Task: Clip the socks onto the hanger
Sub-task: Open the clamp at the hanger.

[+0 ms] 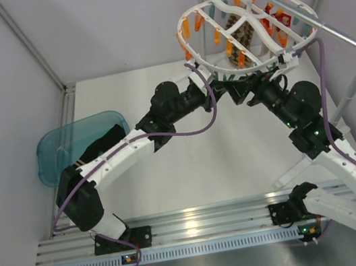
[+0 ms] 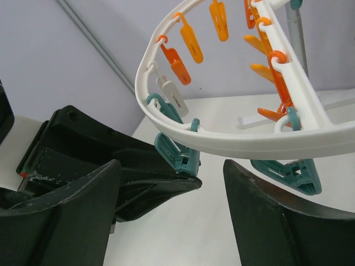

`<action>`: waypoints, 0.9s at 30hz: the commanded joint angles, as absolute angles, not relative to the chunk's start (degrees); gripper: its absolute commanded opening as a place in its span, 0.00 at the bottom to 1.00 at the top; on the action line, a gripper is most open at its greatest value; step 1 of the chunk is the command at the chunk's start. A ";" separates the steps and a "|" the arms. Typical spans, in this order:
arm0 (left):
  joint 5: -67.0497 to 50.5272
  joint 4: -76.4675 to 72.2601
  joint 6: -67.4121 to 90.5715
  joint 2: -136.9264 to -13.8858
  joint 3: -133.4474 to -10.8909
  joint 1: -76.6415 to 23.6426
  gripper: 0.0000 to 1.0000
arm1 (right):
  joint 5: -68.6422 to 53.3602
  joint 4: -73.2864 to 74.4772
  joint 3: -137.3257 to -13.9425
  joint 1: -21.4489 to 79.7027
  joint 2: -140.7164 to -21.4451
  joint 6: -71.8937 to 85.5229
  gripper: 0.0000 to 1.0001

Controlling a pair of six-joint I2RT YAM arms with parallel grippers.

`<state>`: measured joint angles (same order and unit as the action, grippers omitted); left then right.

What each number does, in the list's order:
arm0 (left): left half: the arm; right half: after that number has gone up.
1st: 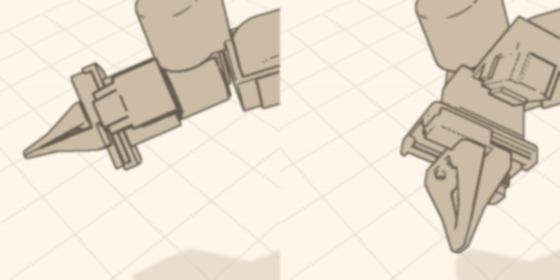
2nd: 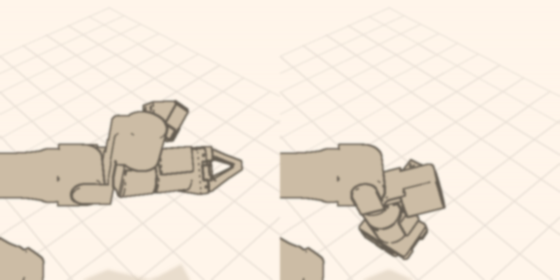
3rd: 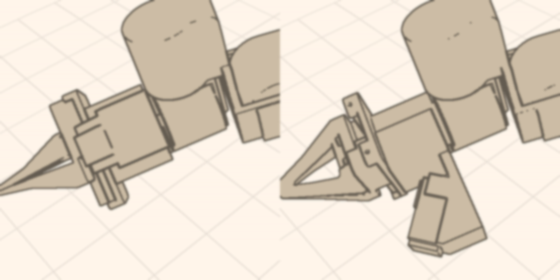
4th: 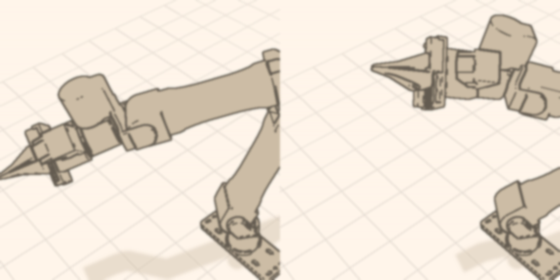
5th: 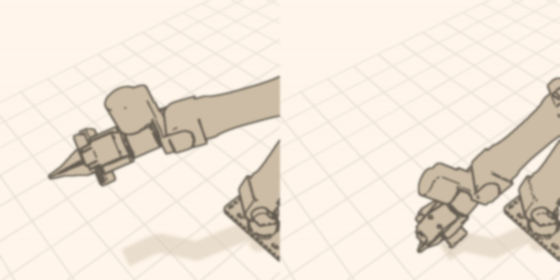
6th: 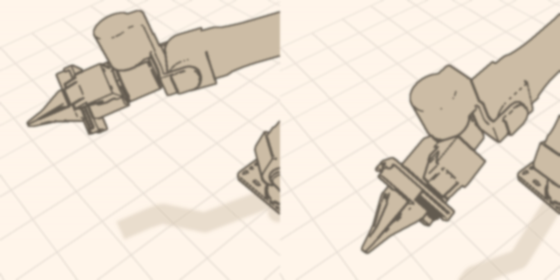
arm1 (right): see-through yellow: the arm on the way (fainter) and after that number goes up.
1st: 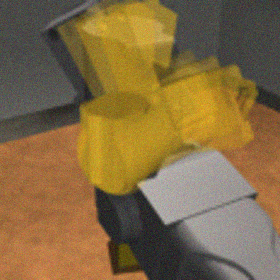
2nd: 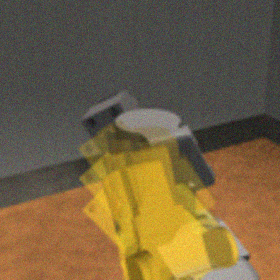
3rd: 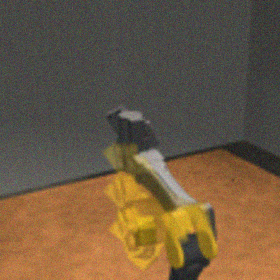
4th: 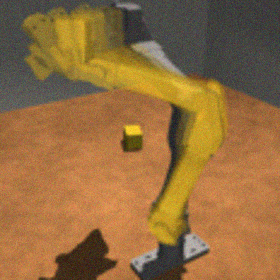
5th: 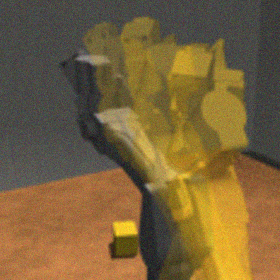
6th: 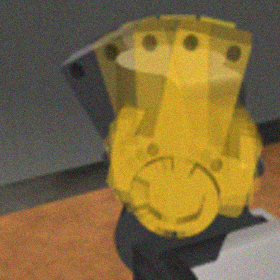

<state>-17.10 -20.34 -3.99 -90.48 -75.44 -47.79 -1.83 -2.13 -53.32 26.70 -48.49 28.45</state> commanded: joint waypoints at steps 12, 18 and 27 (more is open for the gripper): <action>-18.81 -15.65 -2.90 -87.98 -78.22 -48.08 0.00 | 4.30 -7.91 -56.51 30.76 -51.41 24.61 0.67; -19.34 -13.80 -2.72 -88.07 -79.10 -47.99 0.00 | 5.62 -8.79 -56.86 31.29 -52.38 23.91 0.63; -20.74 -11.60 -2.20 -88.86 -80.33 -48.16 0.00 | 6.77 -9.14 -57.57 31.64 -54.05 25.57 0.53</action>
<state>-18.15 -14.26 -2.94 -90.45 -78.35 -47.72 5.54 -4.73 -54.35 30.39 -53.65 25.21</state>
